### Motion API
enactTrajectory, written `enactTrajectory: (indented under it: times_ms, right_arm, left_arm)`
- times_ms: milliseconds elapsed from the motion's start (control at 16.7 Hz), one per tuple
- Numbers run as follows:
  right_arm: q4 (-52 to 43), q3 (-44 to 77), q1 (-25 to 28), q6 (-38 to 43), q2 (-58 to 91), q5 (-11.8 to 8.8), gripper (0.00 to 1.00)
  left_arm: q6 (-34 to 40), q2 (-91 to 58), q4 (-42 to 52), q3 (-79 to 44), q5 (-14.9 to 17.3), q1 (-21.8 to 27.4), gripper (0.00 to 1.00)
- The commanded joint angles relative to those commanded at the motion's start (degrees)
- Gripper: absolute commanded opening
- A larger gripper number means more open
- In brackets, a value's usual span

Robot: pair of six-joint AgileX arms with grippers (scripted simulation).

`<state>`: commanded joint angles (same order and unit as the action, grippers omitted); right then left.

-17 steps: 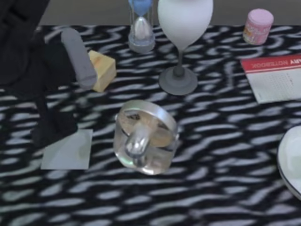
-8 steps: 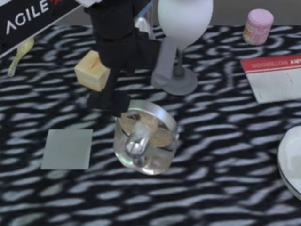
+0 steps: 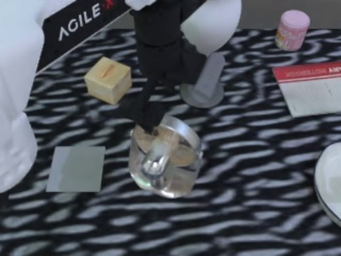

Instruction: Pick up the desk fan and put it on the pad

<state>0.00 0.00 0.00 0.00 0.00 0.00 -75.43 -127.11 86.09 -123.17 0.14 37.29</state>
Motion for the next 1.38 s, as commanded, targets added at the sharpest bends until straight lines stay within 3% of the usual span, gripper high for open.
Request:
enactTrajectory:
  times_ms: [960,1380]
  right_arm:
    - [0.00,0.00,0.00,0.00,0.00,0.00,1.00]
    - [0.00,0.00,0.00,0.00,0.00,0.00,1.00]
  left_arm:
    - [-0.09,0.95,-11.95,12.90,-0.01,-0.10,1.00]
    - [-0.09,0.95,-11.95,12.90,-0.01,-0.10,0.47]
